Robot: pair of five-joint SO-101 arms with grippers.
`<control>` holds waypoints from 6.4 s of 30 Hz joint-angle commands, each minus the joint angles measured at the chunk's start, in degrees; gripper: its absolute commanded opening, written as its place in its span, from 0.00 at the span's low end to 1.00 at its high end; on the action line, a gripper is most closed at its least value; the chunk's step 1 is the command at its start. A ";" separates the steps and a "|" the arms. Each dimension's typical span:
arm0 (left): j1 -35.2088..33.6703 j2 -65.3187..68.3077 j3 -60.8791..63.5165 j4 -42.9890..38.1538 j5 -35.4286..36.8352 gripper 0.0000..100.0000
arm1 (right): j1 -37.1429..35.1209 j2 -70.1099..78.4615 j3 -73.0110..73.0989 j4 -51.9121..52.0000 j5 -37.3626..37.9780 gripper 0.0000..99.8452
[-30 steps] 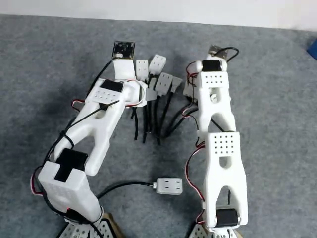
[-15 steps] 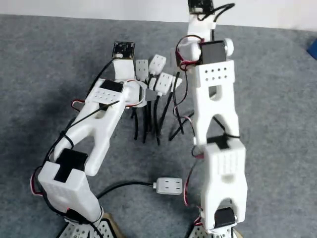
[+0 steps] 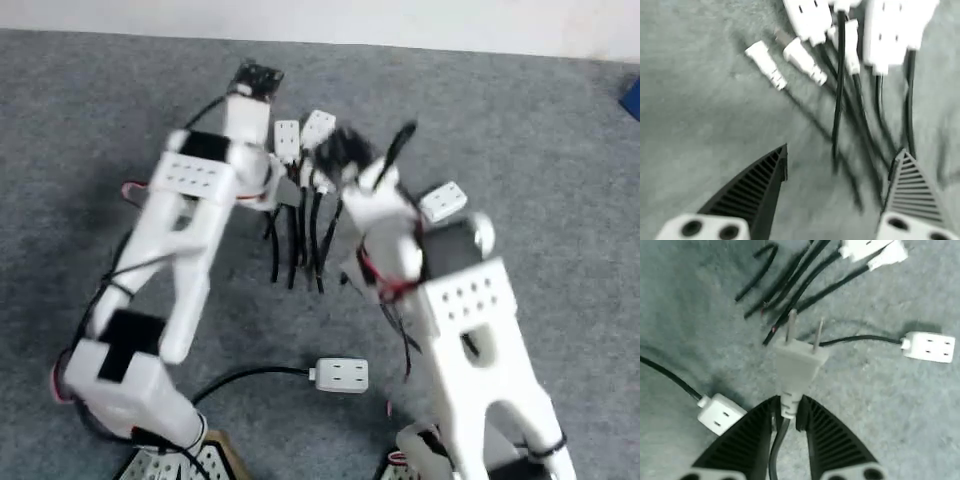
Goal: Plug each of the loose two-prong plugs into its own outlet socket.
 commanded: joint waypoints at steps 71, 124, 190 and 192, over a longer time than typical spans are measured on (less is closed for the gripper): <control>-4.88 -65.45 65.80 -30.86 2.02 0.43 | -11.03 14.64 -22.55 4.53 -4.40 0.01; -15.69 -65.36 74.33 -34.99 9.93 0.43 | -18.07 -8.13 11.47 7.87 -14.15 0.01; -15.52 -65.45 74.42 -34.99 9.93 0.43 | -17.98 -7.96 20.53 1.71 -10.90 0.01; -15.52 -65.54 74.42 -34.90 9.93 0.43 | -17.98 -6.64 22.20 1.45 -10.64 0.01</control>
